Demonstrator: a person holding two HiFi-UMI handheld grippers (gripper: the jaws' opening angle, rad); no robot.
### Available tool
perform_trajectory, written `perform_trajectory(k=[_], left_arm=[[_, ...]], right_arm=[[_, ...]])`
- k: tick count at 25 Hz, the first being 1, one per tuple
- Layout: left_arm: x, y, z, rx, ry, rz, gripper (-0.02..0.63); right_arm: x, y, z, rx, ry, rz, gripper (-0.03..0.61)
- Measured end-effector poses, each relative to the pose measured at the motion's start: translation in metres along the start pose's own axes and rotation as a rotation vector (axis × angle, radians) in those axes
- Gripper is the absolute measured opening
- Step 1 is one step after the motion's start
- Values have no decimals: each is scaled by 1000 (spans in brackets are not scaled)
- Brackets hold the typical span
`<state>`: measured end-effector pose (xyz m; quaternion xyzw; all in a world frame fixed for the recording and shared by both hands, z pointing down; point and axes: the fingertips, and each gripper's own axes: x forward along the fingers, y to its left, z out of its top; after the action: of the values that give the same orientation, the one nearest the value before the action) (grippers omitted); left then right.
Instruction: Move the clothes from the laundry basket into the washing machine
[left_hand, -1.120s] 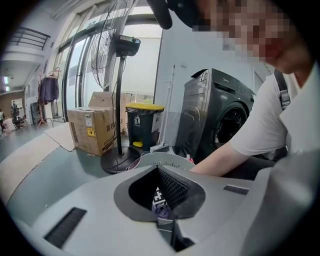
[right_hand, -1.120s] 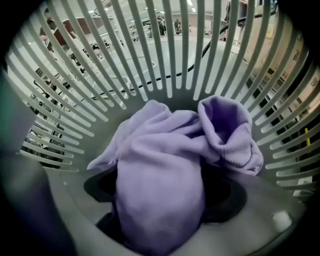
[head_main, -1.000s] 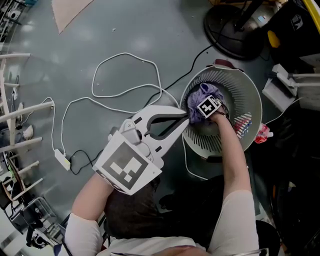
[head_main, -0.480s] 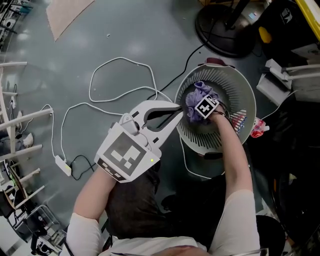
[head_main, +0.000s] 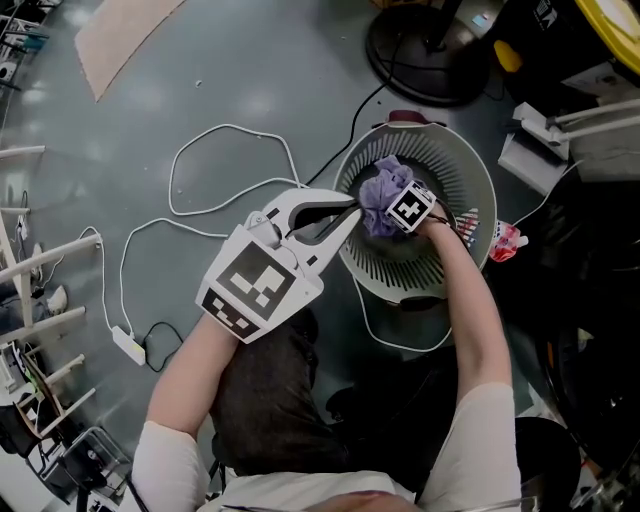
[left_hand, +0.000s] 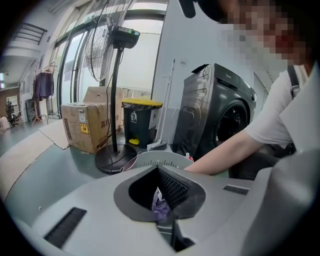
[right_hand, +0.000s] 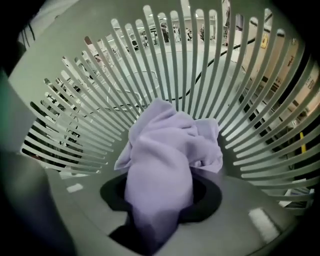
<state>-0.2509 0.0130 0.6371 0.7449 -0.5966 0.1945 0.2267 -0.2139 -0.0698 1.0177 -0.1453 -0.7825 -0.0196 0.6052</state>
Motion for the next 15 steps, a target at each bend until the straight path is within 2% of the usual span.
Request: perform_trajectory(k=[8,15], left_arm=[[15,2,2,19,7,-13,6],[27,7,2,49,24,-6,6]], right_arm=[[-54,5,21,-74,-76,-10,209],[-103,3,30,-49,-140,-37,209]])
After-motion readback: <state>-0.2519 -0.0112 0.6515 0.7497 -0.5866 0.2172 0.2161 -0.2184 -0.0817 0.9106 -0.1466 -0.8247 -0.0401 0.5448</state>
